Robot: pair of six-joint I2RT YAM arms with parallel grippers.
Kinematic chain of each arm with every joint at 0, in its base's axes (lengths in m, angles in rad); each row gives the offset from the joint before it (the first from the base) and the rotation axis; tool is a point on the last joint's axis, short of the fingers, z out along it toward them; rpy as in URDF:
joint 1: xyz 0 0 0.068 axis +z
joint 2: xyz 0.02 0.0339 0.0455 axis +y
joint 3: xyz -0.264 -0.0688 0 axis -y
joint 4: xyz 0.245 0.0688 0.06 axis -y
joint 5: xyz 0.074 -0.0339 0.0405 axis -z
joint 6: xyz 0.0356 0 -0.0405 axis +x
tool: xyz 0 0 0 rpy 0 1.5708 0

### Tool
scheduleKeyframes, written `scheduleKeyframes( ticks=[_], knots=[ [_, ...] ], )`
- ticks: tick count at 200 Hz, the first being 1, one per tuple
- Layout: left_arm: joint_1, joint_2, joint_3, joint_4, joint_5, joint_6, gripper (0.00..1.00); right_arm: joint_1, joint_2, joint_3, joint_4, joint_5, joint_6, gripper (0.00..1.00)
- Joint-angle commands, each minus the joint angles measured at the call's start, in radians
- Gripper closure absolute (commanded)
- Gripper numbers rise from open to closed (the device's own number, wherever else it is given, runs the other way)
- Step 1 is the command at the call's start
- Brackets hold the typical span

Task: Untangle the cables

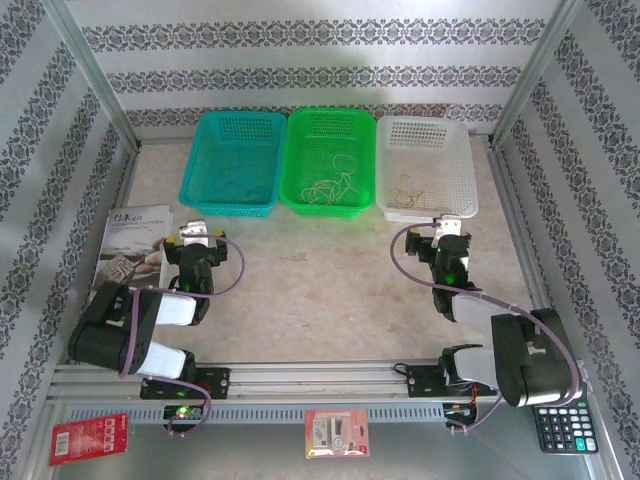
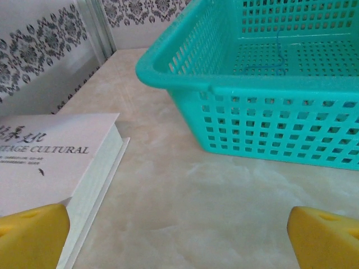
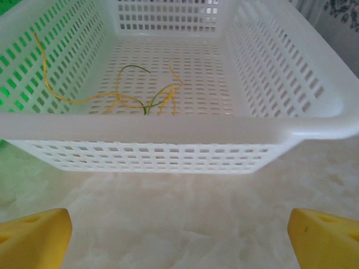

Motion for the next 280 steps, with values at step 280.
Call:
scheduleKeyframes(
  ticks=[280],
  knots=[
    [0.132,0.136,0.154,-0.032,0.316,-0.017,0.00,-0.063,0.277,0.097,0.276,-0.075,-0.029,0.02]
  ],
)
